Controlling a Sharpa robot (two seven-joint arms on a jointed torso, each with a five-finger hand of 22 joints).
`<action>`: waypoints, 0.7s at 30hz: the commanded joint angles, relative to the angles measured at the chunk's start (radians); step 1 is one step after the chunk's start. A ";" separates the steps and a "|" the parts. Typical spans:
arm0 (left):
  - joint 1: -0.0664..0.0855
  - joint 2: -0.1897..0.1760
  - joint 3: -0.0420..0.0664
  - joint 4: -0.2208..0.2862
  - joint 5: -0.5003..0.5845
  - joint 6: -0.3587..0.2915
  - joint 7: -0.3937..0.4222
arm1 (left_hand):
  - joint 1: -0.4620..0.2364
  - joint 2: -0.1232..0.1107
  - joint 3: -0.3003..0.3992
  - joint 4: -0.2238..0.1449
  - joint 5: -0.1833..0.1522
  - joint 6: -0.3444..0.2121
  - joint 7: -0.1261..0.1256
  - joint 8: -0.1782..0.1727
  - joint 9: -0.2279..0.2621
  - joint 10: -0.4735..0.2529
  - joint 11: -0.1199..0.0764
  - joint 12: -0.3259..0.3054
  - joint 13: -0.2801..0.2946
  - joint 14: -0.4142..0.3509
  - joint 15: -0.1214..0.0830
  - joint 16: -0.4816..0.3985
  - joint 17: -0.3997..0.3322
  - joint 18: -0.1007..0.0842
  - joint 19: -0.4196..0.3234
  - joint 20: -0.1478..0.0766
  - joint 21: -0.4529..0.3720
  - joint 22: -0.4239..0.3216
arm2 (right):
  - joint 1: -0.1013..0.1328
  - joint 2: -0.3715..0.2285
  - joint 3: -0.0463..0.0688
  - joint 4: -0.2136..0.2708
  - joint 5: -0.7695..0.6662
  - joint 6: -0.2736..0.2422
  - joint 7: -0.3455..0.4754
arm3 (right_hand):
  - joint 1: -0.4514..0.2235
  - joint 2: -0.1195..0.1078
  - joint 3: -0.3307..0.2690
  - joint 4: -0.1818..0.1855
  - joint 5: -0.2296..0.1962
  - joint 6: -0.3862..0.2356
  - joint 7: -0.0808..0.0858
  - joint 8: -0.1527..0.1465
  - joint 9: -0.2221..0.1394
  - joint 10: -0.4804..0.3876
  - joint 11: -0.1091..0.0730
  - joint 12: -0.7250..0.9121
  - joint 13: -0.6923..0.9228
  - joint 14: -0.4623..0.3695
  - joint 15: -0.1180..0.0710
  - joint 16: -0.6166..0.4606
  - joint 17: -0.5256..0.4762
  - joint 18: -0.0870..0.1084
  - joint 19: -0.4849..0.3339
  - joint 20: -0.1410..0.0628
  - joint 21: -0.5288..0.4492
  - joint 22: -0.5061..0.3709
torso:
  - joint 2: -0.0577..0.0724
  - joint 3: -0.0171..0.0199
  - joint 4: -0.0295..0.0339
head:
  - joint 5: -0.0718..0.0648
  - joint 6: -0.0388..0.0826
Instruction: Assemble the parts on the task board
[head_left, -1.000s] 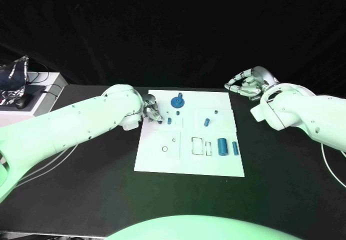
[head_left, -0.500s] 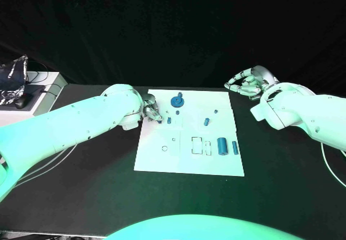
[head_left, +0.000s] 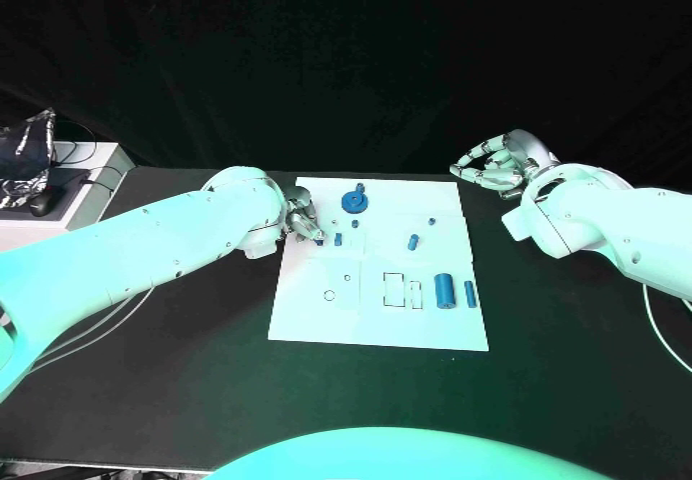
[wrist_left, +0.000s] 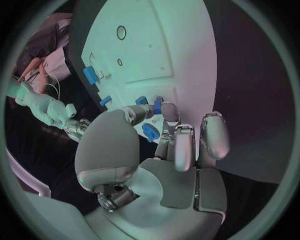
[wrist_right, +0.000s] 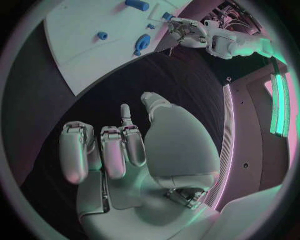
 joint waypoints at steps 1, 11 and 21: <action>-0.013 0.001 -0.010 -0.004 0.000 0.051 -0.013 | -0.010 -0.002 0.158 -0.153 -0.004 0.004 -0.009 0.003 0.038 0.000 -0.005 0.001 -0.002 0.072 -0.006 0.005 0.148 -0.005 -0.003 -0.005 0.001 -0.002 | 0.000 -0.001 0.000 0.001 -0.010 0.011 0.009 | 0.002 -0.011 0.006 0.000 0.004 -0.008 0.000 0.007 0.001 -0.001 -0.003 -0.003 0.159 0.083 -0.005 -0.005 0.175 0.014 0.042 -0.007 -0.002 0.179 | 0.000 -0.0004 0.0000 | 0.000 -0.001; -0.016 -0.001 -0.012 -0.004 0.007 0.061 -0.017 | -0.028 -0.012 0.147 -0.146 -0.007 0.004 -0.013 0.004 0.042 -0.001 -0.007 0.000 -0.004 0.071 -0.007 0.003 0.143 -0.005 -0.004 -0.006 -0.001 -0.003 | 0.000 -0.002 0.000 0.001 -0.010 0.011 0.008 | 0.000 -0.012 0.007 0.001 0.004 -0.008 0.000 0.007 0.003 -0.002 -0.003 -0.006 0.156 0.083 -0.005 -0.006 0.172 0.014 0.041 -0.007 -0.005 0.178 | 0.000 0.0000 -0.0003 | 0.001 -0.004; -0.017 -0.004 -0.012 0.000 0.009 0.066 -0.020 | -0.022 0.000 0.154 -0.151 -0.003 0.009 -0.017 0.007 0.045 0.003 -0.011 0.005 0.004 0.073 -0.010 0.005 0.150 -0.005 -0.003 -0.007 -0.001 -0.002 | 0.000 -0.002 0.000 0.001 -0.010 0.012 0.008 | 0.000 -0.012 0.007 0.001 0.004 -0.008 0.000 0.007 0.003 -0.002 -0.003 -0.006 0.156 0.083 -0.005 -0.006 0.172 0.014 0.041 -0.007 -0.005 0.178 | 0.000 0.0000 -0.0008 | 0.003 -0.004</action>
